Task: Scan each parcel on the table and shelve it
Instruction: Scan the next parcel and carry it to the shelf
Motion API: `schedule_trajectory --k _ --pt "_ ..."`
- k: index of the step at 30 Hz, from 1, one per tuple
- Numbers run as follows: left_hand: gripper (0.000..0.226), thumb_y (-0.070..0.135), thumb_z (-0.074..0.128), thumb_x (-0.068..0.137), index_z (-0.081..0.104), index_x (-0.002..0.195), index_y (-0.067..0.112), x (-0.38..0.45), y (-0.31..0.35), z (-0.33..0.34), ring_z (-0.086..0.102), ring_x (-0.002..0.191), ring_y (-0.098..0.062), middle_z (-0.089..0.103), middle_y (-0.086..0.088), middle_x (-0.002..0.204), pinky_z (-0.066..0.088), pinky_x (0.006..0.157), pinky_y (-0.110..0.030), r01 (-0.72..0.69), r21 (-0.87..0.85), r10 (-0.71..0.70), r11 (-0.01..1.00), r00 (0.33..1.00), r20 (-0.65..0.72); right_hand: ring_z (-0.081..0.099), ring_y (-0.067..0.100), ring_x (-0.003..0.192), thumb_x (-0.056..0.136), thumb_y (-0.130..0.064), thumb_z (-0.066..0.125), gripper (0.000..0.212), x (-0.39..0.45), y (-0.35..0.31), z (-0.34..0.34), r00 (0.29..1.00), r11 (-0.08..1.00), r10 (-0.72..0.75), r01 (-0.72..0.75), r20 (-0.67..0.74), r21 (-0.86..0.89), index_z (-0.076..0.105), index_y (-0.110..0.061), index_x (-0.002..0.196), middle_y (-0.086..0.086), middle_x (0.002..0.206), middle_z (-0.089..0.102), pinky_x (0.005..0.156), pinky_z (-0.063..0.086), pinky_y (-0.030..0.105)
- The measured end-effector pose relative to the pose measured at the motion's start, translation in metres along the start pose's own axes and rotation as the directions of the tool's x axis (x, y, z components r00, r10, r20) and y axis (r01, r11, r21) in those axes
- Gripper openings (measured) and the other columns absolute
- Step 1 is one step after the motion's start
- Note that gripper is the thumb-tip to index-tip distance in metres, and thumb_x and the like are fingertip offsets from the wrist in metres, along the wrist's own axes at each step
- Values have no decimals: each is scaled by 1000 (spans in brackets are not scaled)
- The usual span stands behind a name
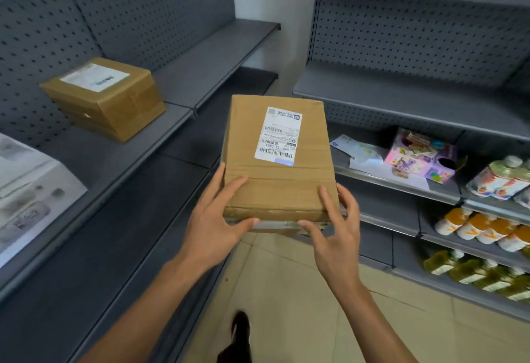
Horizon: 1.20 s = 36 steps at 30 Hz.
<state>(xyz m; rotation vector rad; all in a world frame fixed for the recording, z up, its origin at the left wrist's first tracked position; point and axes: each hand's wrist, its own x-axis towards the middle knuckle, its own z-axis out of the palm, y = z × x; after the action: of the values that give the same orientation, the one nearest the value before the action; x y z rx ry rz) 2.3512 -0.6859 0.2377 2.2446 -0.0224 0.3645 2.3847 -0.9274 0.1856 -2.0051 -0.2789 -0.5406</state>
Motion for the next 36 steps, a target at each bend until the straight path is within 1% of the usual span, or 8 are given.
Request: schedule_trajectory --k 3,6,12,16,24,27,32,36 --pt "84 29 90 73 48 143 51 31 -6 8 30 146 4 8 36 162 39 118 -37 3 -9 -3 1000 1000 -19 37 22 143 81 -27 82 72 33 9 8 1000 1000 -13 13 11 9 53 -28 146 0 155 34 117 33 36" --pt "85 29 90 73 48 143 50 65 -15 12 29 147 1 7 36 162 37 119 -40 0 -15 0 1000 999 -37 36 21 144 81 -25 83 71 70 18 22 999 999 -43 42 24 18 54 -26 146 -1 155 34 118 32 37" --pt "84 37 87 74 45 145 50 144 -45 11 30 148 -5 8 31 165 37 118 -44 -10 0 9 1000 997 -75 36 17 142 79 -18 86 72 152 31 63 995 996 -90 89 51 4 57 -22 144 2 154 36 116 27 17" --pt "85 39 87 74 43 145 52 194 -60 8 29 147 -2 8 32 165 37 116 -40 -1 -20 -1 1000 993 -121 36 17 142 80 -19 86 71 206 36 88 989 990 -137 138 58 -6 57 -21 144 5 154 36 115 25 14" --pt "83 45 84 76 41 146 52 258 -91 -24 23 150 -4 6 28 166 32 121 -42 65 20 -61 998 983 -171 31 14 146 82 -20 84 74 275 31 155 982 993 -102 92 156 72 52 -33 148 -2 157 31 119 30 33" --pt "82 51 80 76 38 146 55 269 -104 -38 22 149 -4 4 27 167 29 121 -41 117 39 -107 992 972 -210 31 12 146 82 -17 84 74 298 26 180 968 988 -144 128 204 91 52 -29 148 0 156 32 120 31 29" --pt "80 50 77 83 31 148 58 285 -120 -49 21 151 -8 1 26 167 29 122 -46 181 59 -157 982 944 -290 31 17 147 84 -13 82 74 340 22 220 931 976 -205 171 300 136 50 -27 149 2 157 32 119 35 49" --pt "78 47 72 90 28 153 55 306 -129 -53 16 154 -8 1 23 168 27 124 -47 227 83 -191 970 930 -313 31 14 148 85 -13 80 73 378 31 246 905 969 -223 167 363 179 51 -33 148 -5 161 31 119 34 52"
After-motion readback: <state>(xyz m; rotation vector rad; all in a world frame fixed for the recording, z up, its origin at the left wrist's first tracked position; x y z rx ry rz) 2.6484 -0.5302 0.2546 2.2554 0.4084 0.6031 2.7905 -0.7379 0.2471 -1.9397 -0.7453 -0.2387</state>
